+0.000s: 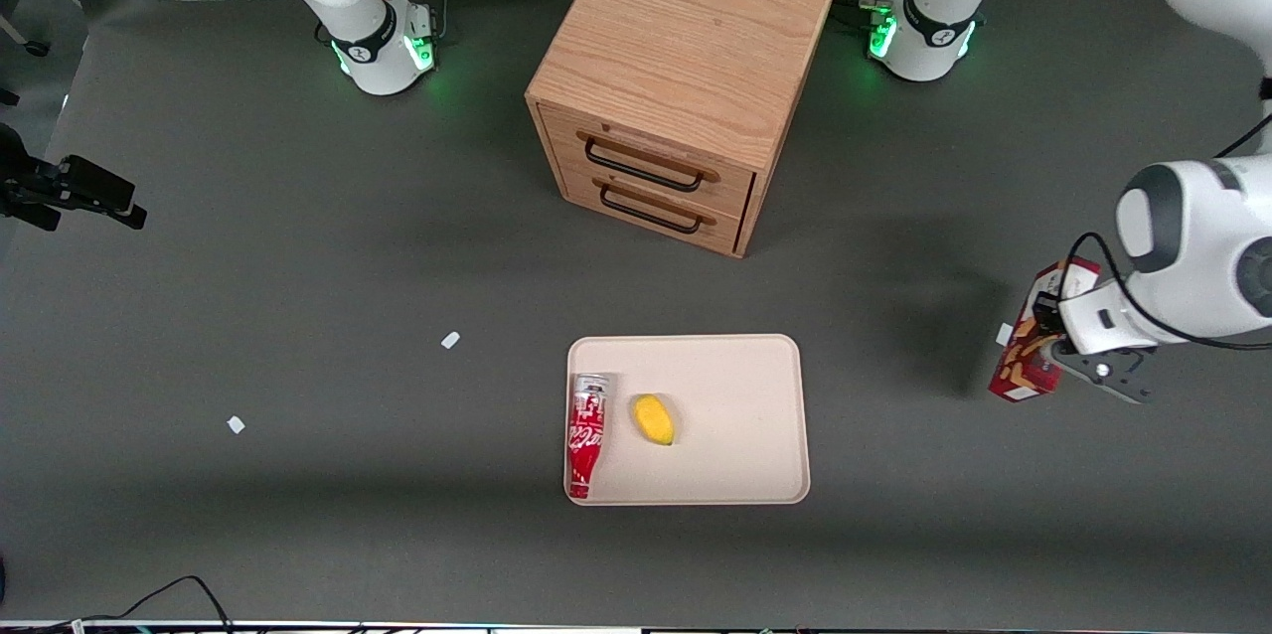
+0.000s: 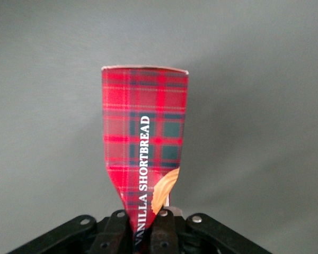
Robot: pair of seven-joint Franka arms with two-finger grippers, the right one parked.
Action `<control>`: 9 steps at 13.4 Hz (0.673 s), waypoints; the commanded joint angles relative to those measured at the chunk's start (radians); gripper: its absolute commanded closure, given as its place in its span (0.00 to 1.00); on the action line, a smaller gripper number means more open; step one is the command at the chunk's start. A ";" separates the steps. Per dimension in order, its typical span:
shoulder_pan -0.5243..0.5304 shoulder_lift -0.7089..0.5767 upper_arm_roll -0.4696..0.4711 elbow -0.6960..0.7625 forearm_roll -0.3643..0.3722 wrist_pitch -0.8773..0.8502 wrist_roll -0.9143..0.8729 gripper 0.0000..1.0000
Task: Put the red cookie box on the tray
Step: 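Lift the cookie box upright with the left gripper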
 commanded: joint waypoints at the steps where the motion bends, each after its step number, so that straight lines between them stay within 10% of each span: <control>1: -0.028 -0.005 -0.003 0.197 -0.009 -0.200 -0.128 1.00; 9: -0.215 0.198 -0.078 0.666 -0.069 -0.371 -0.666 1.00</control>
